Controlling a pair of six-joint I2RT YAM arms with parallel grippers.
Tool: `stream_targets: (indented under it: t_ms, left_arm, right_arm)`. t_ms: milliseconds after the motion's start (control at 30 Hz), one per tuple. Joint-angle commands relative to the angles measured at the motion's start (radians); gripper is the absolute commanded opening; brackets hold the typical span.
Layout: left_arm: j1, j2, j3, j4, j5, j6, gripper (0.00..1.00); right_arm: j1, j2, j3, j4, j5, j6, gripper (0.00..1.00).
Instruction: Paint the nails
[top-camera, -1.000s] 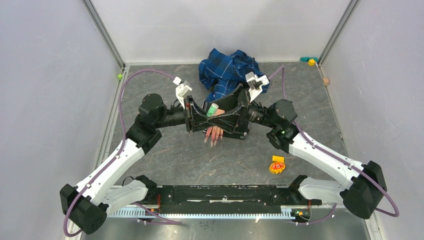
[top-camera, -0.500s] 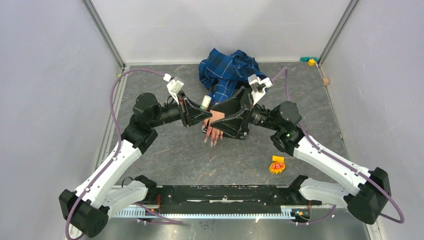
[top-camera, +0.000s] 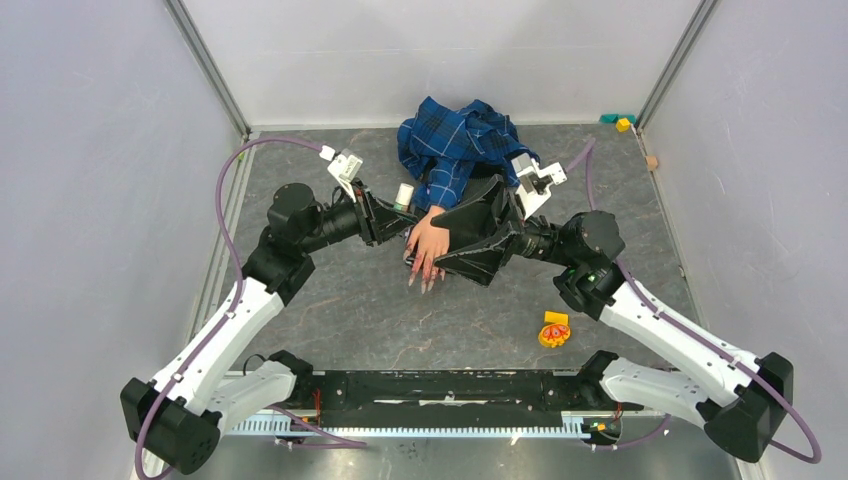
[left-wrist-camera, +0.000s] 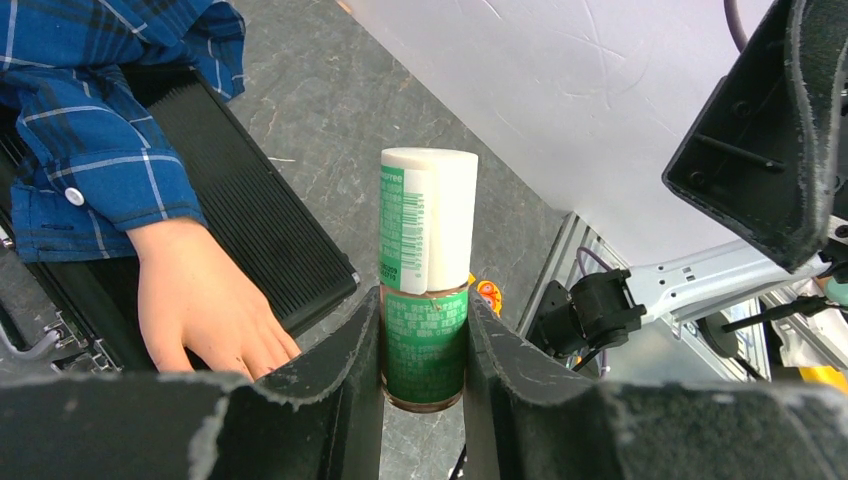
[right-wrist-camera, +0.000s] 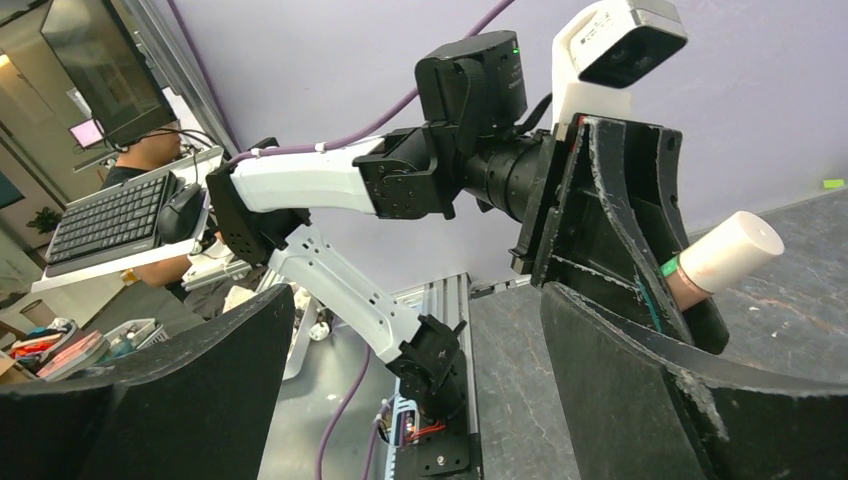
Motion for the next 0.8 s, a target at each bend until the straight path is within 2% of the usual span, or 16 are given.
stream_targets:
  t_ms: [0, 233, 400, 600, 767]
  left_arm:
    - [0.005, -0.028, 0.022, 0.037, 0.012, 0.040, 0.02]
    - [0.004, -0.075, -0.014, 0.130, 0.085, 0.036, 0.02]
    - [-0.001, -0.077, -0.042, 0.247, 0.172, -0.027, 0.02]
    - [-0.029, -0.068, -0.062, 0.364, 0.268, -0.079, 0.02]
    - [-0.064, -0.058, -0.062, 0.374, 0.279, -0.085, 0.02]
  right_arm:
    - [-0.015, -0.016, 0.027, -0.006, 0.001, -0.020, 0.98]
    - [-0.039, -0.007, 0.017, -0.008, 0.031, -0.017, 0.98]
    - [-0.045, 0.015, 0.011, 0.010, 0.071, 0.012, 0.98]
    - [-0.045, 0.078, 0.008, 0.159, 0.055, 0.102, 0.98]
    - [-0.043, 0.143, 0.036, 0.235, 0.045, 0.144, 0.98]
